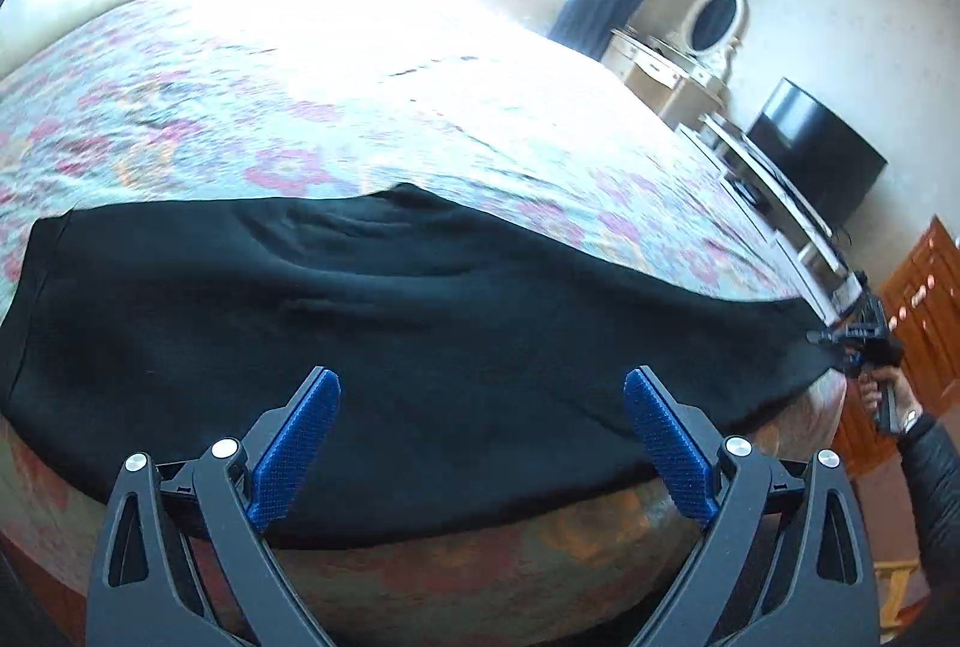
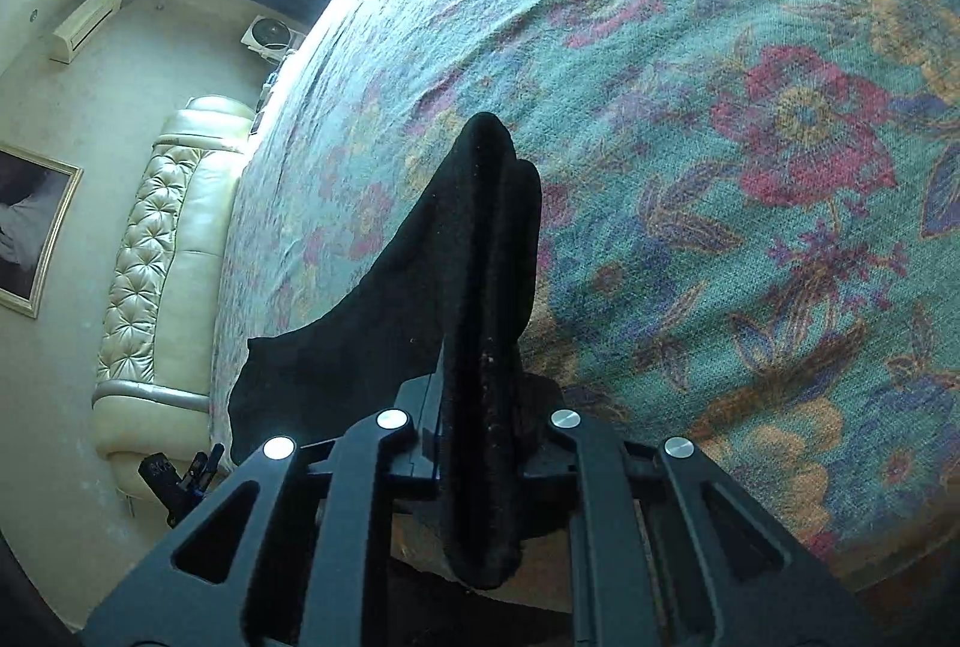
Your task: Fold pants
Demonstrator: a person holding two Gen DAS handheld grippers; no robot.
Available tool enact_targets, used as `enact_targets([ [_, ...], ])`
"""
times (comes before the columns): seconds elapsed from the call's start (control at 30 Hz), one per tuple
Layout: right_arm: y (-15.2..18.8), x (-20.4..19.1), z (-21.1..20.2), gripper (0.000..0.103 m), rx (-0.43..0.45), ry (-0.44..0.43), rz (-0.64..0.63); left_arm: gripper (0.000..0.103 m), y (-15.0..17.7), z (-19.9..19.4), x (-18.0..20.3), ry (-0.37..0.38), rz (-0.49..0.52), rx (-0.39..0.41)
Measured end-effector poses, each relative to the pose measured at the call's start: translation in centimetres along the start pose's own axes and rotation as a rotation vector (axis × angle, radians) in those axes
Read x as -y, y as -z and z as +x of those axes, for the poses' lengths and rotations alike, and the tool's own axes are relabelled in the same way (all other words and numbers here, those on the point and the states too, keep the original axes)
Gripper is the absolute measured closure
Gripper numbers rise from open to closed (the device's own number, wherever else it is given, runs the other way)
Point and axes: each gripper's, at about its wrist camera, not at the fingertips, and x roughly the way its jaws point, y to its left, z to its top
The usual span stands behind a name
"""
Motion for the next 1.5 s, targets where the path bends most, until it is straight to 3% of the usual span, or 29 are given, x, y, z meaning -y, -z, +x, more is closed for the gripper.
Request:
enact_targets([
  [0.1,-0.3,-2.0,-1.1,0.089,0.017,0.042,-0.019,0.008,-1.1,-1.4,-5.9,-0.059,-0.134,0.001],
  [0.27,0.0,-4.7,-2.5,0.089,0.031,0.084,-0.036,0.008,-1.2,-4.1,-13.4,-0.180,-0.238,0.060],
  [0.53,1.0,-12.8,-4.3,0.089,0.079,0.127,-0.122,0.008,-1.3,-4.5,-18.6,-0.283,-0.156,0.021],
  [0.73,2.1,-20.7,-5.3,0.089,0.106,0.176,-0.218,0.008,-0.7,-4.0,-19.9,-0.233,-0.188,0.003],
  [0.97,4.0,-28.2,-3.4,0.089,0.082,0.246,-0.332,0.008,-0.1,-3.9,-21.1,-0.201,-0.212,0.020],
  [1.37,7.7,-36.7,6.7,0.089,-0.019,0.222,-0.461,0.008,0.0,-3.9,-21.6,-0.175,-0.220,0.036],
  [1.5,9.6,-38.5,10.9,0.089,-0.040,0.257,-0.497,0.008,-0.1,-4.0,-21.8,-0.166,-0.222,0.038],
])
